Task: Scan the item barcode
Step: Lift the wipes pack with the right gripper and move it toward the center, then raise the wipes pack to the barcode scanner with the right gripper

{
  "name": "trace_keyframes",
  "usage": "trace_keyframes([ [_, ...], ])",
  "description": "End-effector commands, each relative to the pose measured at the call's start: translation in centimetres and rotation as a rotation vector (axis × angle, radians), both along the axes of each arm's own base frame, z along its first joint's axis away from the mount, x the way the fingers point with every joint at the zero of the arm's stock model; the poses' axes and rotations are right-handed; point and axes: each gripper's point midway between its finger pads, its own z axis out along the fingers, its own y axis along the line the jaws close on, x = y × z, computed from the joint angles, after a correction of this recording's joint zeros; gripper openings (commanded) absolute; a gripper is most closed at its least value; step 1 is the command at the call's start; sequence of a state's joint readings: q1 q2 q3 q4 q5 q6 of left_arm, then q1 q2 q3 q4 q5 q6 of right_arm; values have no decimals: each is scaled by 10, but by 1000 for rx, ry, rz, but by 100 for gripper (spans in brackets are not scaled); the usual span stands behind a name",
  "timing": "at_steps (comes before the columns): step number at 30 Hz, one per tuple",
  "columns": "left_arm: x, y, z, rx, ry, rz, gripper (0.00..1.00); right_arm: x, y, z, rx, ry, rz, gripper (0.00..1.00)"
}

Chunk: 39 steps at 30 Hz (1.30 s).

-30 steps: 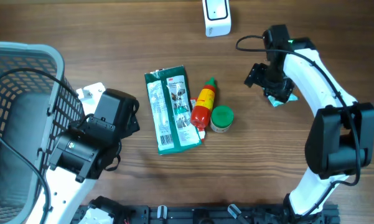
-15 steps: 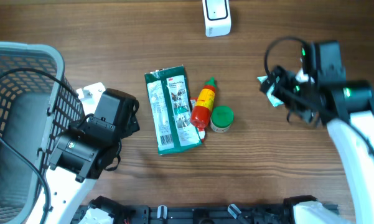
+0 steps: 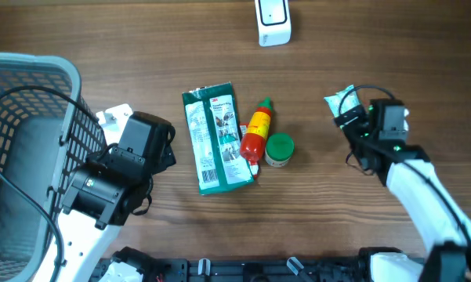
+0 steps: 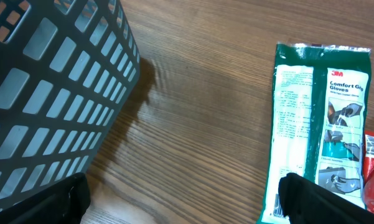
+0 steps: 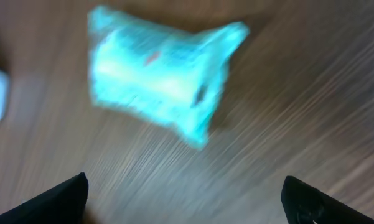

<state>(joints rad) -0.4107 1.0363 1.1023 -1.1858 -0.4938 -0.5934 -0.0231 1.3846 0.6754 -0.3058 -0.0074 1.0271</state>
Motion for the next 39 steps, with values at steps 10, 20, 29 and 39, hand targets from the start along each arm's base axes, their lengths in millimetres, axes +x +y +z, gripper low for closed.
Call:
trace_keyframes([
  [10, 0, 4, 0, 5, -9, 26, 100, 30, -2, -79, 165, 41, -40, 83],
  [20, 0, 4, 0, 5, -9, 26, 100, 8, -1, -122, 102, 172, 68, 4],
  [29, 0, 4, 0, 5, -9, 25, 100, 6, 58, 41, 84, -242, 663, 4],
  [39, 0, 4, 0, 5, -9, 26, 100, -70, 94, 112, 236, -328, 765, 4],
])
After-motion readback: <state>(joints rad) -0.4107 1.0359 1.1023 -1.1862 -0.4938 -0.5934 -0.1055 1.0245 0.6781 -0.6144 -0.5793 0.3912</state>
